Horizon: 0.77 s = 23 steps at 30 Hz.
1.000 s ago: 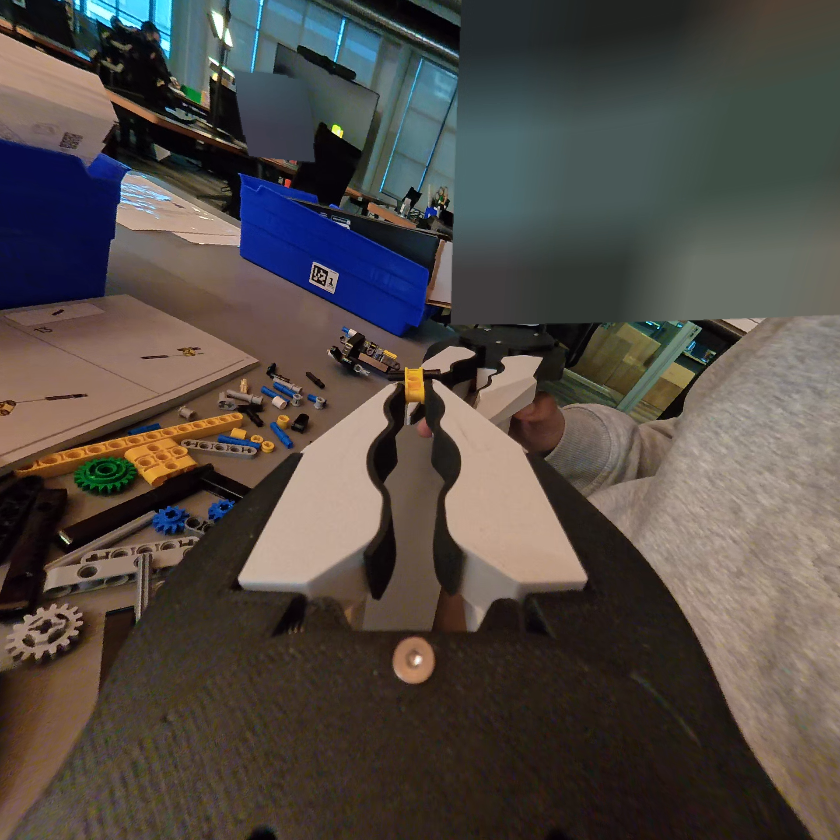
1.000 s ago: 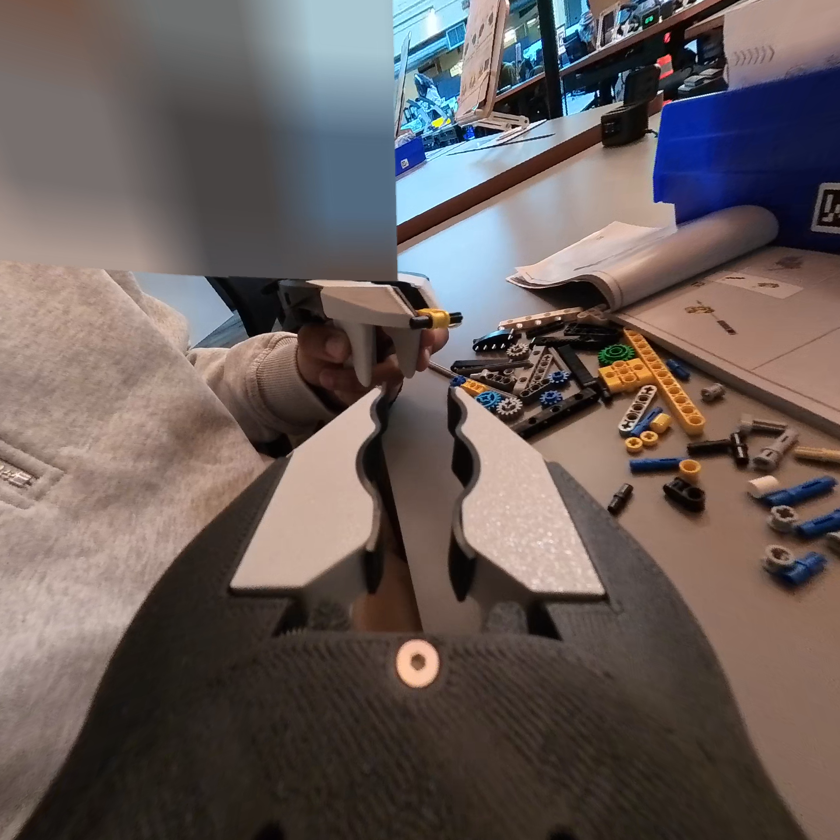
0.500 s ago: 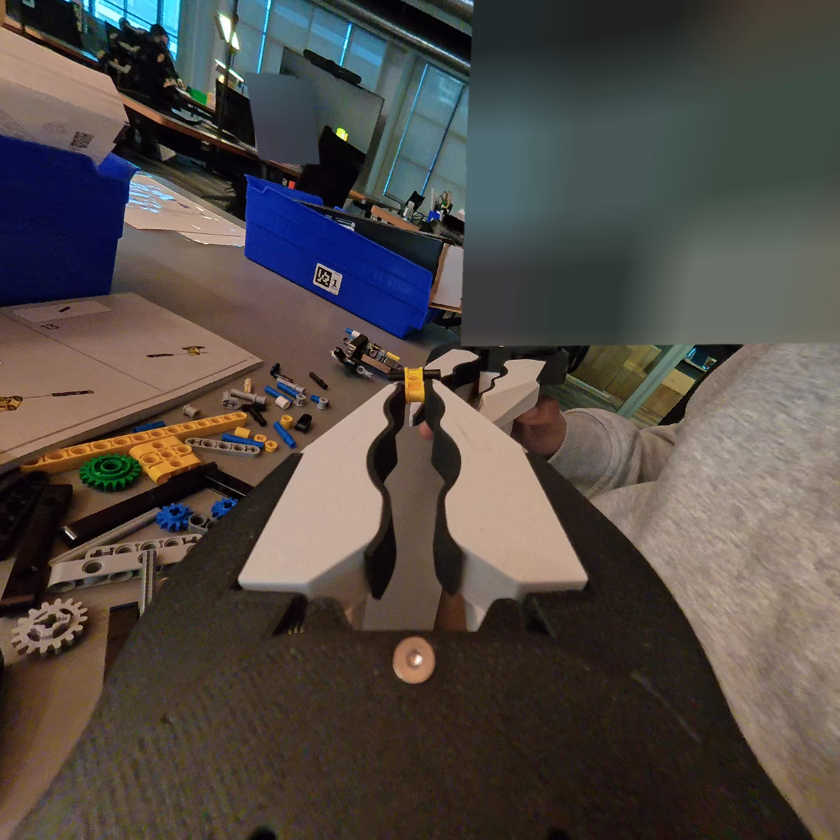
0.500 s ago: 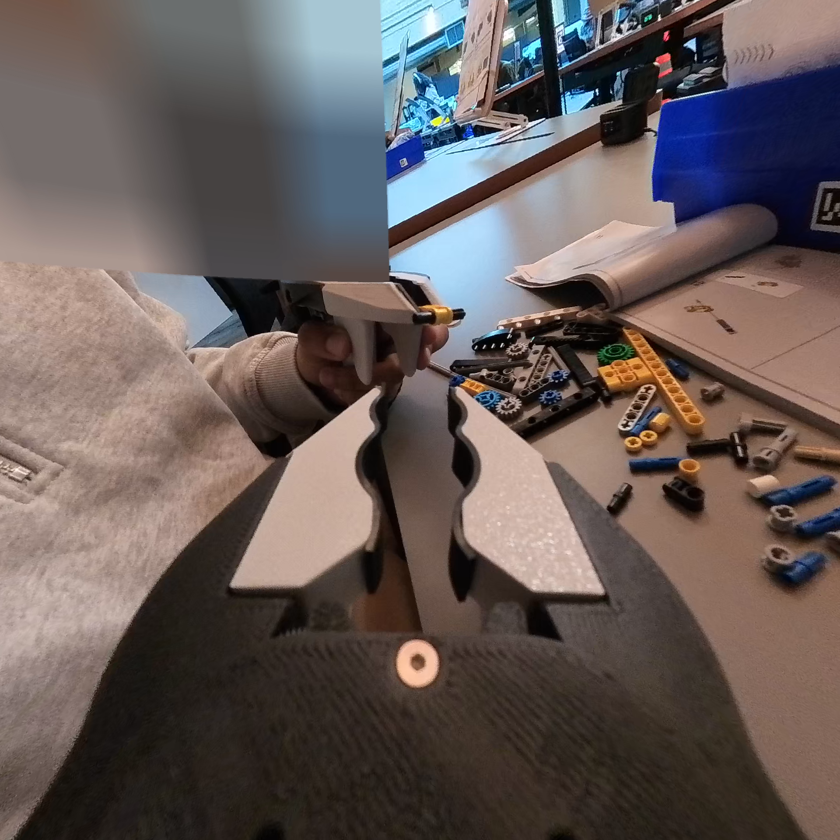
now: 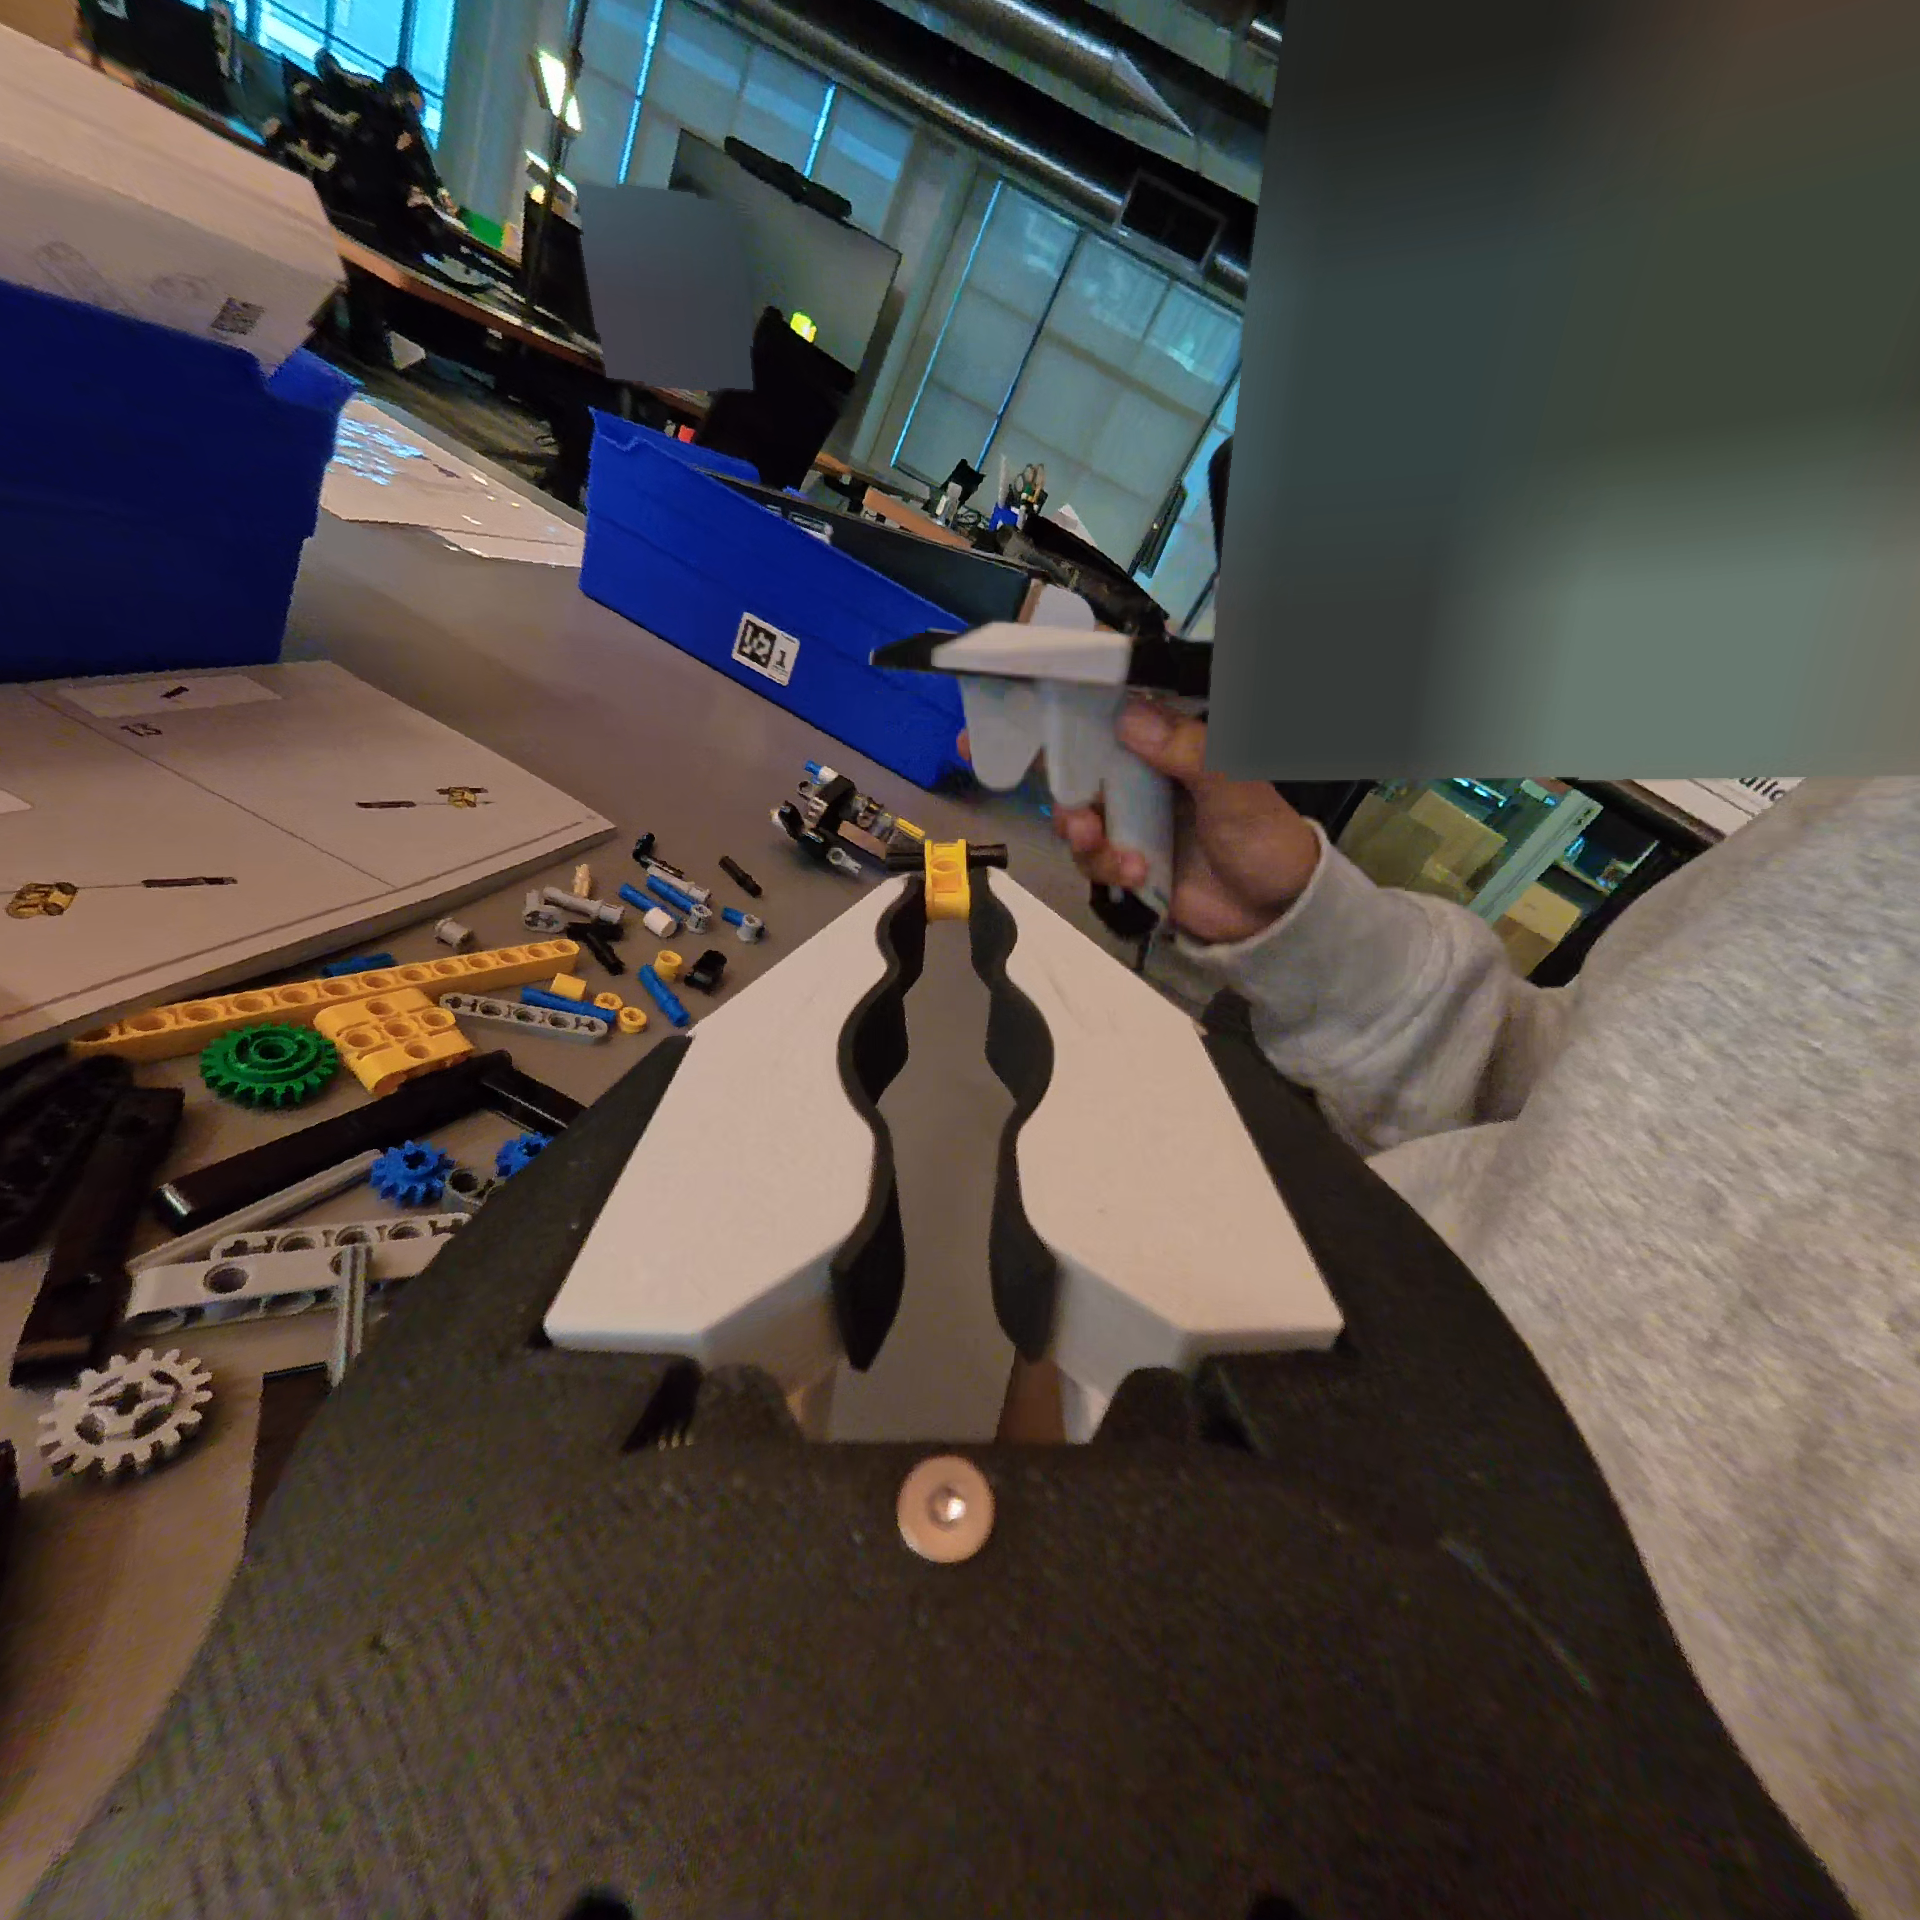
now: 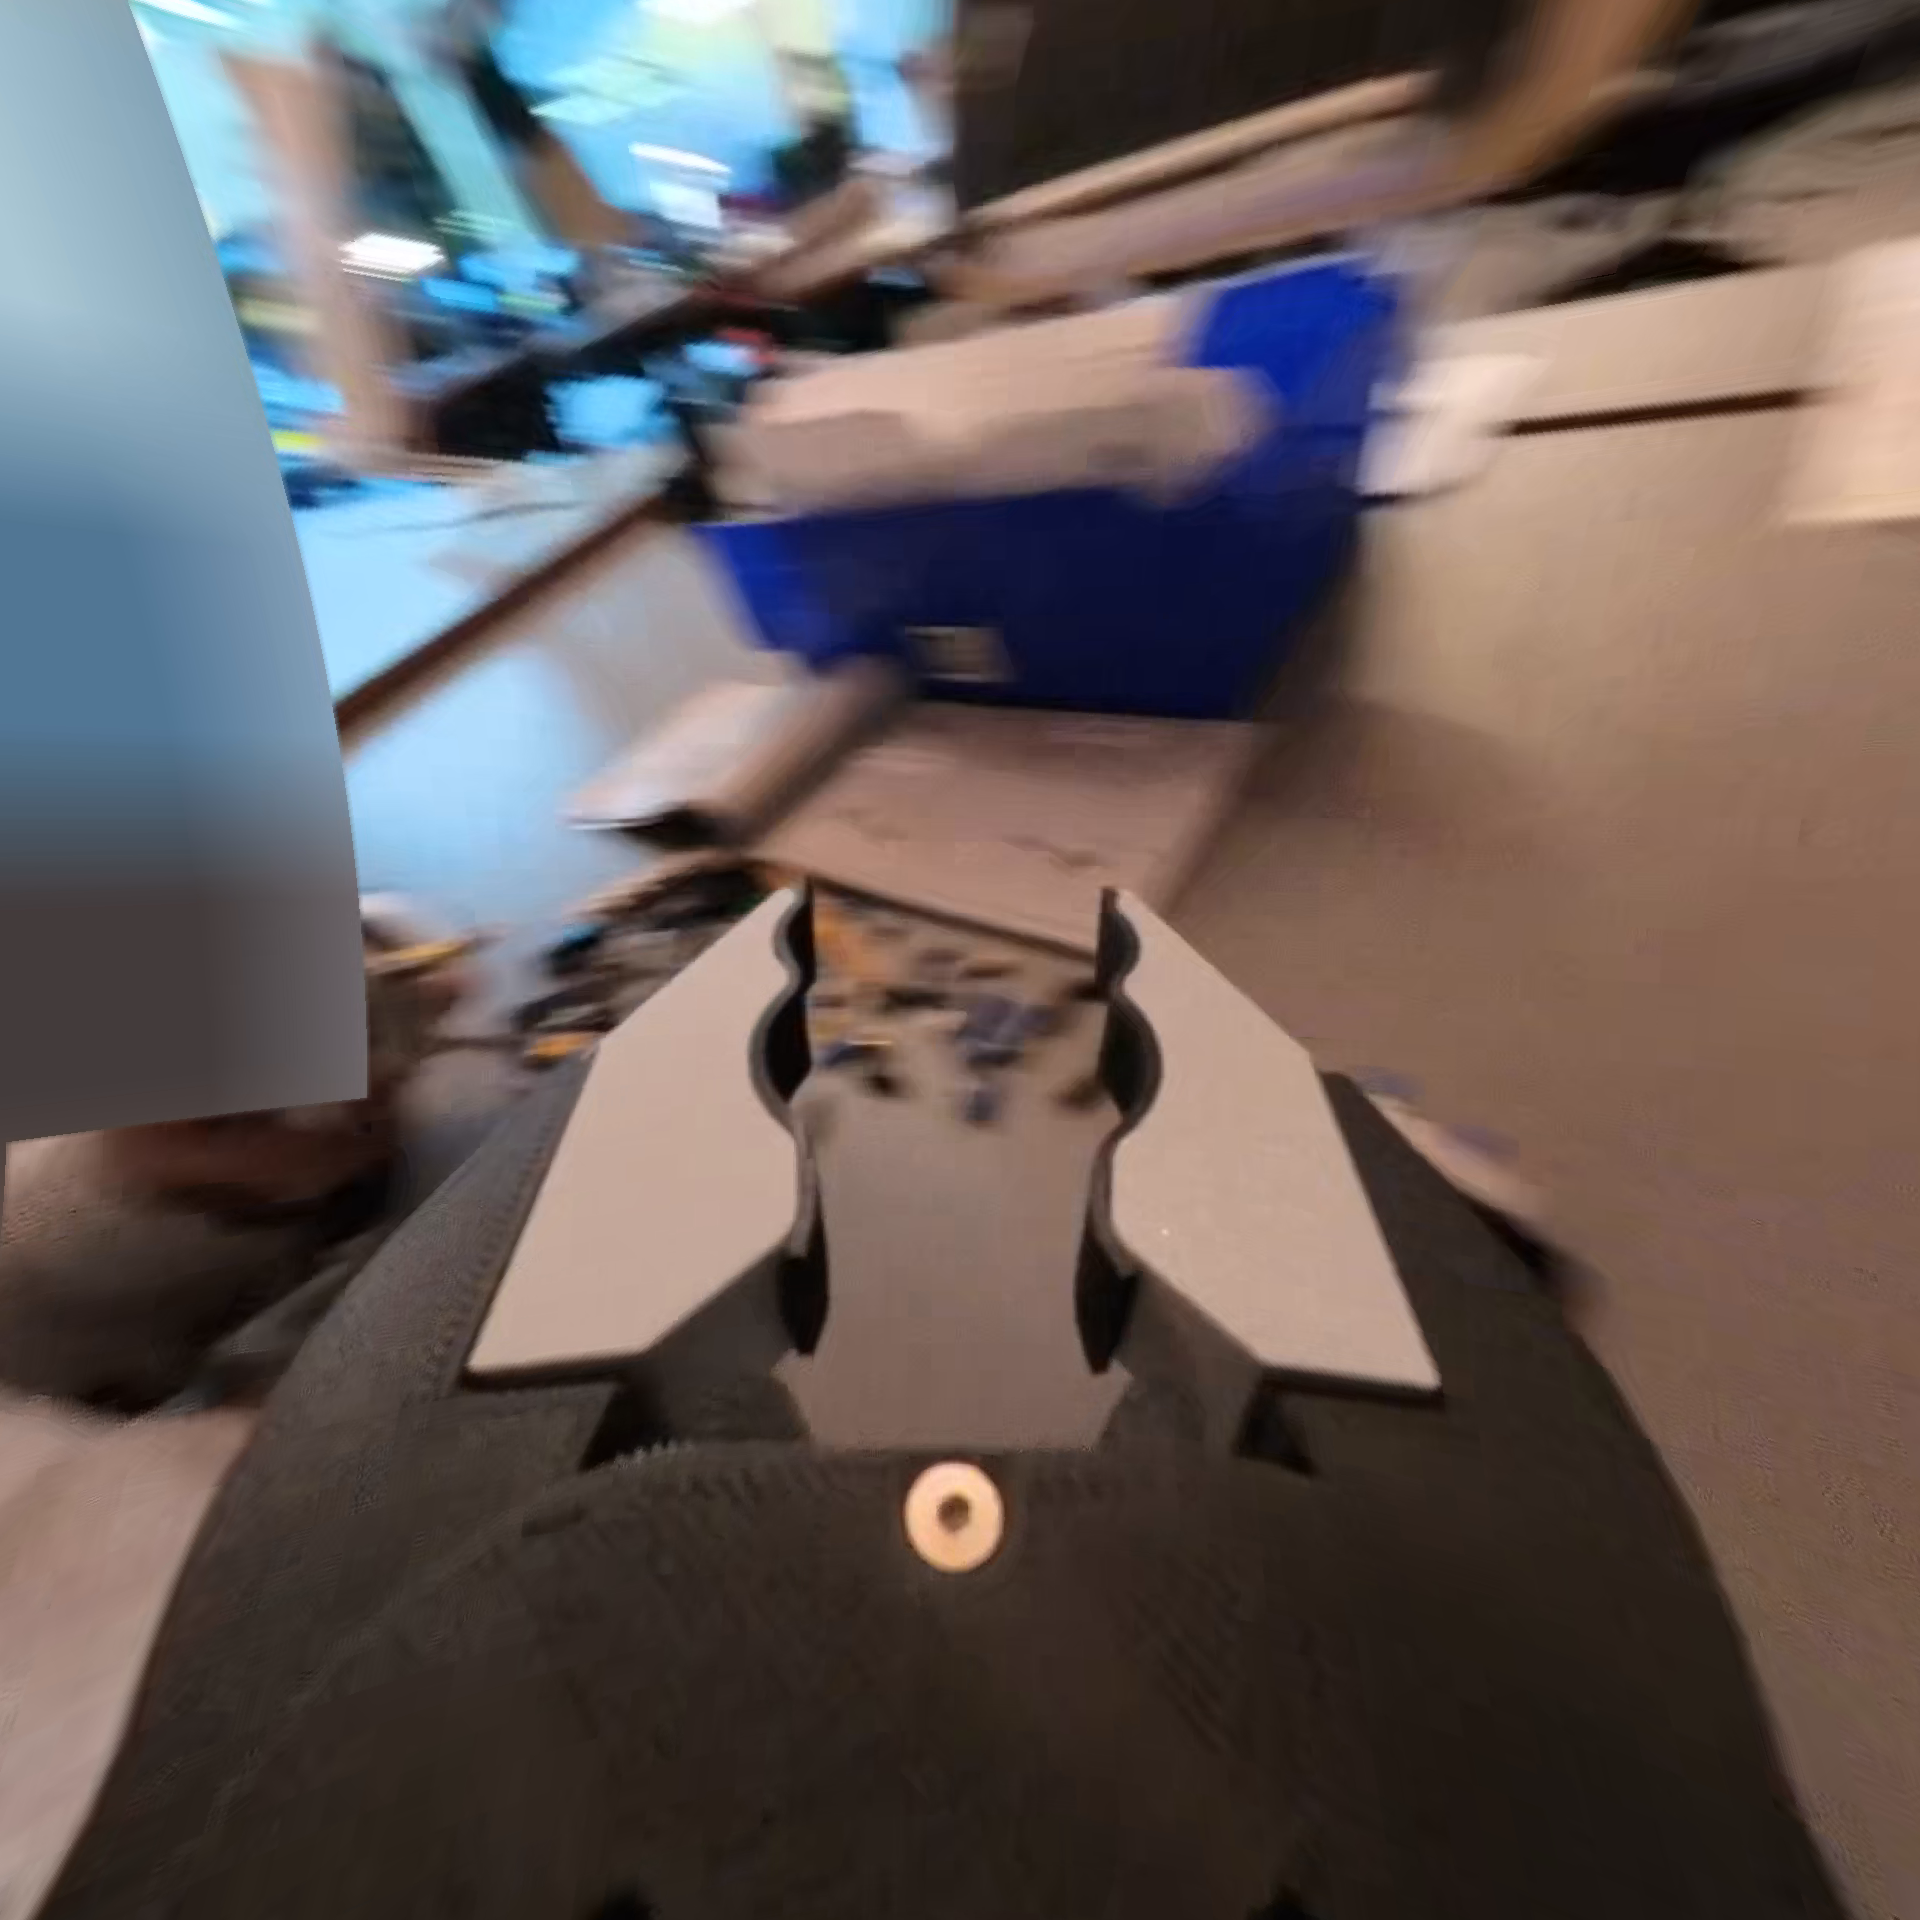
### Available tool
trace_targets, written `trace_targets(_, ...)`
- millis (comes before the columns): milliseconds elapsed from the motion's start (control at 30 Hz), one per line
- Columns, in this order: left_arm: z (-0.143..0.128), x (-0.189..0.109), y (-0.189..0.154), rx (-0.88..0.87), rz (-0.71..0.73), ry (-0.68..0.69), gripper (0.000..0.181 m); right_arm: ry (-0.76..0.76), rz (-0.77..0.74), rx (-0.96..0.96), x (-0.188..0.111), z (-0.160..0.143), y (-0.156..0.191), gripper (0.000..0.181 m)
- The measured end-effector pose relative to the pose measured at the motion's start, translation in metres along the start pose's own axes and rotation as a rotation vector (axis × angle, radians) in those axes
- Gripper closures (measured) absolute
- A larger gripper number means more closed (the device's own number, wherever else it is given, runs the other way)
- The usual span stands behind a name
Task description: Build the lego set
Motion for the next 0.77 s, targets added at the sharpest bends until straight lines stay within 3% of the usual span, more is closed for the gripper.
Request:
trace_targets(100, 0.0, 0.001, 0.001, -0.015, -0.003, -0.009, 0.174, 0.028, -0.306, -0.039, -0.011, 0.016, -0.057, 0.118)
trace_targets(233, -0.001, 0.003, 0.0, -0.019, -0.013, -0.006, 0.174, 0.233, -0.485, -0.107, 0.025, 0.019, -0.113, 0.096)
trace_targets(433, 0.0, 0.001, -0.003, 0.026, 0.006, 0.001, 0.174, 0.411, -0.593, -0.16, 0.08, 0.013, -0.158, 0.089)
trace_targets(600, 0.0, 0.001, 0.0, 0.0, -0.004, 0.001, 0.174, 0.39, -0.554, -0.127, 0.083, 0.013, -0.164, 0.091)
trace_targets(767, 0.0, 0.001, 0.0, -0.004, -0.008, -0.005, 0.174, 0.416, -0.604, -0.052, 0.081, 0.012, -0.173, 0.046)
Point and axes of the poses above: each gripper's, where its closed fingertips meet, x out along the fingers, z out of its top, y = z × x across the jaws, the point moved 10 cm from there along -x, back along the fingers, and after that the axes turned 2 degrees about x, right-handed, at the moved point
